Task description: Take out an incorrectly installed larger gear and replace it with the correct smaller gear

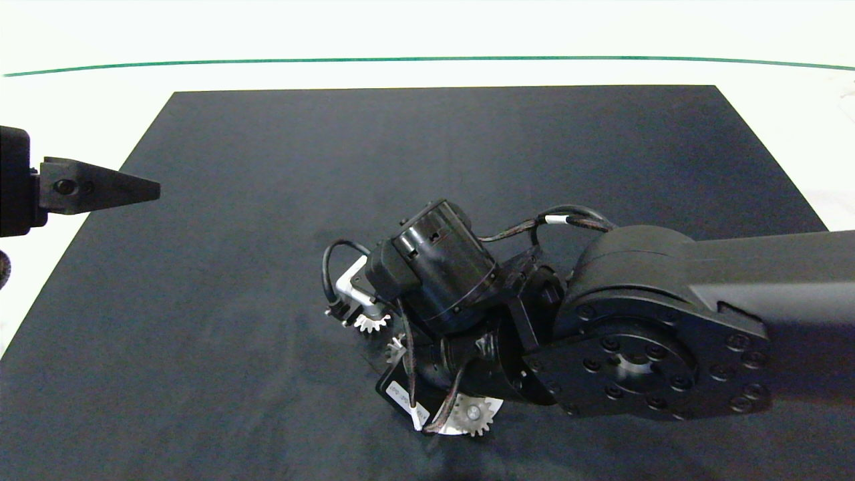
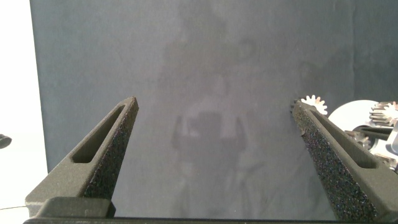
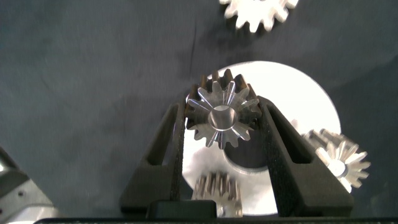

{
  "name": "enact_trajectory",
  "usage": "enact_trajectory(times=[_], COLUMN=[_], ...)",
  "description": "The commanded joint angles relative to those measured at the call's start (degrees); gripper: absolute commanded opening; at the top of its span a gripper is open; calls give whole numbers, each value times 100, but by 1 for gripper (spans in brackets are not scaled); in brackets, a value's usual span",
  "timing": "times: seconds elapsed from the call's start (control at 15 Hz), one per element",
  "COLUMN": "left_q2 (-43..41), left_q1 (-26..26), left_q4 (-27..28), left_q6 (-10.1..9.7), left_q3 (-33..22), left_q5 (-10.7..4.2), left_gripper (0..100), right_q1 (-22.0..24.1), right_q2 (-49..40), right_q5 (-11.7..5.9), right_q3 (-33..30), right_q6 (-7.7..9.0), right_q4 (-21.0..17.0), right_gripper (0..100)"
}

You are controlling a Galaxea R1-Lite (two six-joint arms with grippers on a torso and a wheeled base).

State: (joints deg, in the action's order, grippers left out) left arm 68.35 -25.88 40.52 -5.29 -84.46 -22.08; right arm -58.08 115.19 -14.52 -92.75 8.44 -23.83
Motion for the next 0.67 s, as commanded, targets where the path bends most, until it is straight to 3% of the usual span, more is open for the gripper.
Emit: enact_trajectory(times=[0.07,0.67], left_q2=[3,3], left_q1=[4,4], left_q4=[26,17], left_q6=[2,11], left_q3=[-1,26], left_q5=[-16,-16], left_gripper=[100,100], right_q1=[7,7], right_q2=[4,-5], right_q5=[-16,2], right_q3=[11,46], right_q6=[9,0], right_q4=[1,1], right_gripper=[31,31])
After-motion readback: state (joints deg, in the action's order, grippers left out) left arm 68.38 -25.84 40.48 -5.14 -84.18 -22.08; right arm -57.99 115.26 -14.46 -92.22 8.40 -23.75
